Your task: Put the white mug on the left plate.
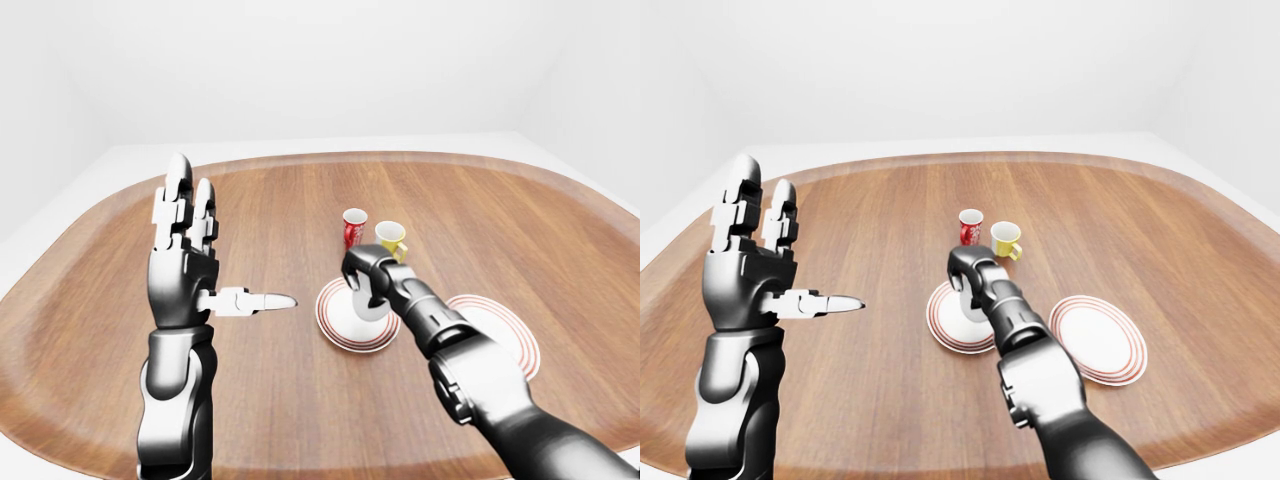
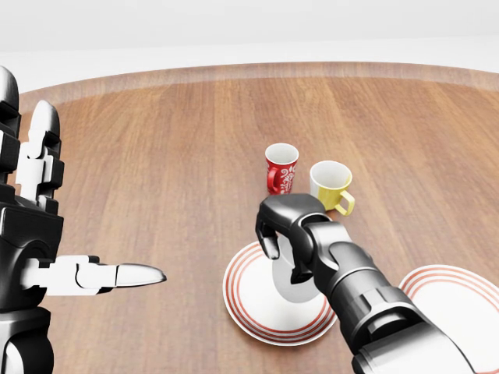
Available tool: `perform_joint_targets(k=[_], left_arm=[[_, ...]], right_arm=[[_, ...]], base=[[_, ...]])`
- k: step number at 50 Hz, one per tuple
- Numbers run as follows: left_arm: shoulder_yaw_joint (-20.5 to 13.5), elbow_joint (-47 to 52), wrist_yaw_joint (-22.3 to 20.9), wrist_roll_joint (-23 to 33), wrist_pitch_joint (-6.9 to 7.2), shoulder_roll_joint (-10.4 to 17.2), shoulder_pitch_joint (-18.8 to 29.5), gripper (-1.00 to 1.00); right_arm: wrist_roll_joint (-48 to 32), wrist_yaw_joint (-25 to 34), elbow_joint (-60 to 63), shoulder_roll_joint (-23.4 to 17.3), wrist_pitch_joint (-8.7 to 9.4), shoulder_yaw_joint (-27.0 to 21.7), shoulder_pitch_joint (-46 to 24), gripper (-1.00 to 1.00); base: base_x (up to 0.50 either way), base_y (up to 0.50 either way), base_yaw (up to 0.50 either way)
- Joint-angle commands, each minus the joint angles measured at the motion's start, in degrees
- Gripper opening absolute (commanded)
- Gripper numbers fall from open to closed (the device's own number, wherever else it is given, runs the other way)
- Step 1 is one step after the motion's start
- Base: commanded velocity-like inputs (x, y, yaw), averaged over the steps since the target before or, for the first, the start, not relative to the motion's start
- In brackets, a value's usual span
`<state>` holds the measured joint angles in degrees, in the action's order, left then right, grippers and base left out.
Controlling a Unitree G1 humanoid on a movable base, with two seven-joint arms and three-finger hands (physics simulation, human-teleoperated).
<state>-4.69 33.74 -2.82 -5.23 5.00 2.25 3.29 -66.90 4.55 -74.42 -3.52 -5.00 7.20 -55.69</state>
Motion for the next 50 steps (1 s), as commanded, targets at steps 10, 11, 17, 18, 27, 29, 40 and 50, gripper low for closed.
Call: perform_joint_targets(k=[10, 11, 17, 18, 27, 29, 40, 50], left_arm=[[0.2, 0.07, -0.01, 0.1, 0.0, -0.06, 0.01, 1.0], [0.23, 0.06, -0.02, 0.1, 0.0, -0.07, 0.0, 1.0], [0.11, 0.04, -0.02, 0.03, 0.0, -0.04, 0.12, 1.0], [0.17, -0.05, -0.01, 0.08, 0.0, -0.06, 0.07, 1.0], [0.26, 0.2, 0.0, 0.1, 0.0, -0.09, -0.05, 1.0], [0.25, 0.23, -0.02, 0.07, 0.0, -0.1, -0.07, 1.0], [0.26, 0.45, -0.03, 0.08, 0.0, -0.08, -0.05, 1.0], [0.26, 0.53, -0.08, 0.06, 0.0, -0.1, -0.13, 1.0]], right_arm=[[0.09, -1.25, -0.35, 0.71, 0.0, 0.15, 0.84, -1.0], [0.08, -1.26, -0.37, 0.7, 0.0, 0.12, 0.76, -1.0], [-0.16, -1.48, -0.58, 0.67, 0.0, 0.2, 1.0, -1.0], [-0.18, -1.49, -0.65, 0.67, 0.0, 0.17, 1.02, -1.0], [-0.3, -1.49, -0.57, 0.71, 0.0, 0.17, 1.12, -1.0], [-0.33, -1.47, -0.57, 0.72, 0.0, 0.17, 1.12, -1.0], [-0.47, -1.34, -0.57, 0.63, 0.0, 0.19, 1.33, -1.0], [-0.61, -1.3, -0.53, 0.79, 0.0, 0.26, 1.54, -1.0]], base=[[0.0, 0.0, 0.0], [0.0, 0.0, 0.0], [0.0, 0.0, 0.0], [0.0, 0.0, 0.0], [0.0, 0.0, 0.0], [0.0, 0.0, 0.0], [0.0, 0.0, 0.0], [0.0, 0.0, 0.0]])
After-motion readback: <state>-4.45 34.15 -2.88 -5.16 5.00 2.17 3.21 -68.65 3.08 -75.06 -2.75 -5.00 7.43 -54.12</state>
